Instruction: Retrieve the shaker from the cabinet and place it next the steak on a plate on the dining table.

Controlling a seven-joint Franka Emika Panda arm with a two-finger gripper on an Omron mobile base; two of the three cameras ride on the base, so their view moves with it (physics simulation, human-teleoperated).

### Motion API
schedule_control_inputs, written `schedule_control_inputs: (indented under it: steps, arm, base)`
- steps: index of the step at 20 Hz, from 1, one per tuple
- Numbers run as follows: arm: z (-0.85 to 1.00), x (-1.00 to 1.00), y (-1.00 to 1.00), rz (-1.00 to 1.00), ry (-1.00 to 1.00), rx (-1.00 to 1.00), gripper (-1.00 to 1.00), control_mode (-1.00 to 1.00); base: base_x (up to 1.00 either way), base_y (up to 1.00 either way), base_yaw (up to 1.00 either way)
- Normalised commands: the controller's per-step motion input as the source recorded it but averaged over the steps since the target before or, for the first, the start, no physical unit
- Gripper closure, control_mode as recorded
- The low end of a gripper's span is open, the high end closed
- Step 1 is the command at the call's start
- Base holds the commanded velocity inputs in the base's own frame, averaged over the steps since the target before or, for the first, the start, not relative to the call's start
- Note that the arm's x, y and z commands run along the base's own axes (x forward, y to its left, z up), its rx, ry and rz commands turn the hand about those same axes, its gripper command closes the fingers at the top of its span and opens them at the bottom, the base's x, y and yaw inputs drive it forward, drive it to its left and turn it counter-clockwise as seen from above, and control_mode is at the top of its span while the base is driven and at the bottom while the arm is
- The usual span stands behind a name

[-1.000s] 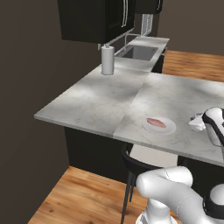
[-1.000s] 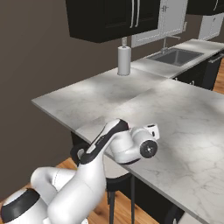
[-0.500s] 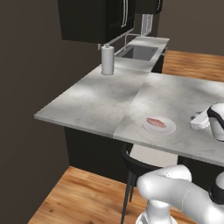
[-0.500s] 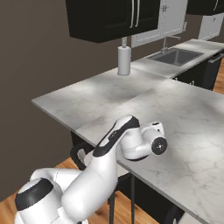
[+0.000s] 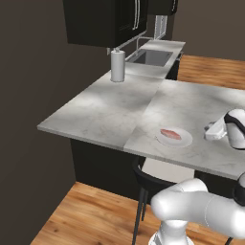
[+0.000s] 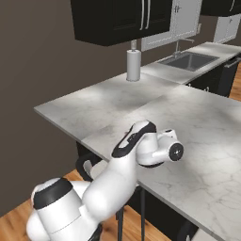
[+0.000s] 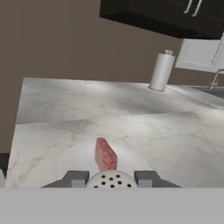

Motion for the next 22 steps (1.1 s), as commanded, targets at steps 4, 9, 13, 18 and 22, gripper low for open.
schedule_control_inputs:
  steps: [4,9,13,18,22]
  arm:
    - [-0.32,0.20,-0.08,0.07,0.00,0.00,1.00,-1.00]
    - [-0.25,0.25,-0.10,0.06,0.00,0.00,1.00,-1.00]
    - [-0.16,0.28,-0.12,0.06,0.00,0.00,1.00,-1.00]
    - [-0.14,0.25,-0.16,0.06,0.00,0.00,1.00,-1.00]
    - [-0.22,0.21,-0.15,0.06,0.00,0.00,1.00,-1.00]
  base:
    - [0.00,0.00,0.00]
    - [0.00,0.00,0.00]
    - [0.00,0.00,0.00]
    - [0.00,0.00,0.00]
    - [0.00,0.00,0.00]
